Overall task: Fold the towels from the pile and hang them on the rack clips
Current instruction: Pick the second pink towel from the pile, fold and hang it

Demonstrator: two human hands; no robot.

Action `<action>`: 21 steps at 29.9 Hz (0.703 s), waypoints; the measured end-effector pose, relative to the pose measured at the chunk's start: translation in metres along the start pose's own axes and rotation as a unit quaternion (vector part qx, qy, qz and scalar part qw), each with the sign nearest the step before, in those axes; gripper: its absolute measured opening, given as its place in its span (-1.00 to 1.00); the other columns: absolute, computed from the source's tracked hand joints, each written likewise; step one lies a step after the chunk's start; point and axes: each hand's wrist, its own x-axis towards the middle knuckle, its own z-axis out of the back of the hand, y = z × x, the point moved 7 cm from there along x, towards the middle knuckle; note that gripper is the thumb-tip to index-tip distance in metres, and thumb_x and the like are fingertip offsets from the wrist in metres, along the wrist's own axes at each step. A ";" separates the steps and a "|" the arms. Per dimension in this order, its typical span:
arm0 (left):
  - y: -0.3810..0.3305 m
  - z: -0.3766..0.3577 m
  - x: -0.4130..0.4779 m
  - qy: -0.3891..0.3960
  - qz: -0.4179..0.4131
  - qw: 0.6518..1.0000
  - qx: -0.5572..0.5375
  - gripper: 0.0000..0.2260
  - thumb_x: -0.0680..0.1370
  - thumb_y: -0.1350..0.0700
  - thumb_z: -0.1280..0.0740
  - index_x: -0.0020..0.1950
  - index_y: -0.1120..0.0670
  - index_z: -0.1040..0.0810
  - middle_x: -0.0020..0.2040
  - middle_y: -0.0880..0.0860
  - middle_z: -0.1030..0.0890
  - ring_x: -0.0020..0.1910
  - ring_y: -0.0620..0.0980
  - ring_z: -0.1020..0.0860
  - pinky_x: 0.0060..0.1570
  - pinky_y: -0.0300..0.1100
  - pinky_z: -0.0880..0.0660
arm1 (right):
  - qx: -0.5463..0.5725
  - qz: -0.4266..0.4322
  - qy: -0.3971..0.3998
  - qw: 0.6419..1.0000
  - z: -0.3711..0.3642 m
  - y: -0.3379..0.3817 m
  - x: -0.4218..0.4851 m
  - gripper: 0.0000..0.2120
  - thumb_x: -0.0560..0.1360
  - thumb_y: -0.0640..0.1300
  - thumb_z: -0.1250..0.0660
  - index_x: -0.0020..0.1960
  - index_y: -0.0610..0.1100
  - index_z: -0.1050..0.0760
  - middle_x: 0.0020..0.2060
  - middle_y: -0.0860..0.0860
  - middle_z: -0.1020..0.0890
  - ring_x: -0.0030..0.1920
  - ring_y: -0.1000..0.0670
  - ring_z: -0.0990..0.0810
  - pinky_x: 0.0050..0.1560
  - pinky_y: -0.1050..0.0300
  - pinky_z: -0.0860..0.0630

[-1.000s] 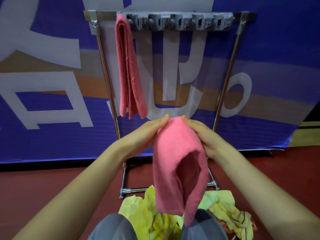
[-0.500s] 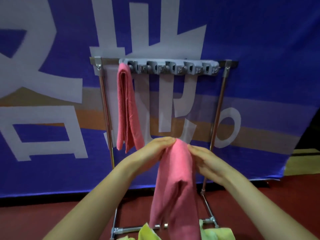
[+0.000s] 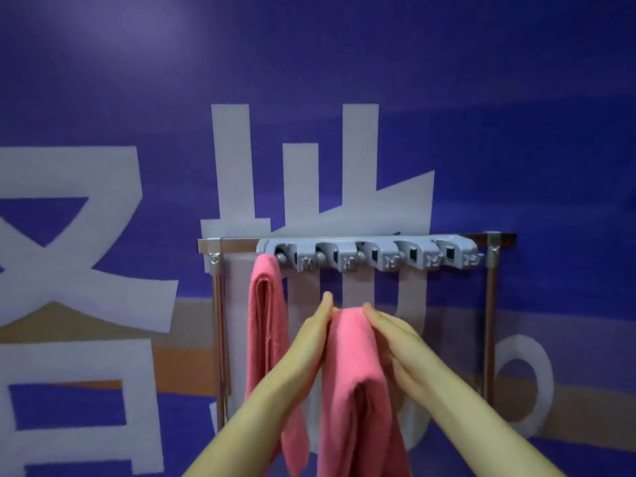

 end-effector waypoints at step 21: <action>-0.005 0.084 0.139 -0.239 -0.018 0.969 0.056 -0.27 0.49 -0.32 0.09 0.36 0.21 -0.34 0.40 0.24 -0.35 0.42 0.13 -0.28 0.46 -0.03 -0.09 | -0.100 -0.012 -0.131 0.986 -0.014 -0.004 0.181 -0.59 0.47 0.03 -0.30 0.12 -0.29 -0.51 0.05 -0.20 -0.60 0.07 -0.13 -0.57 0.17 0.03 -0.46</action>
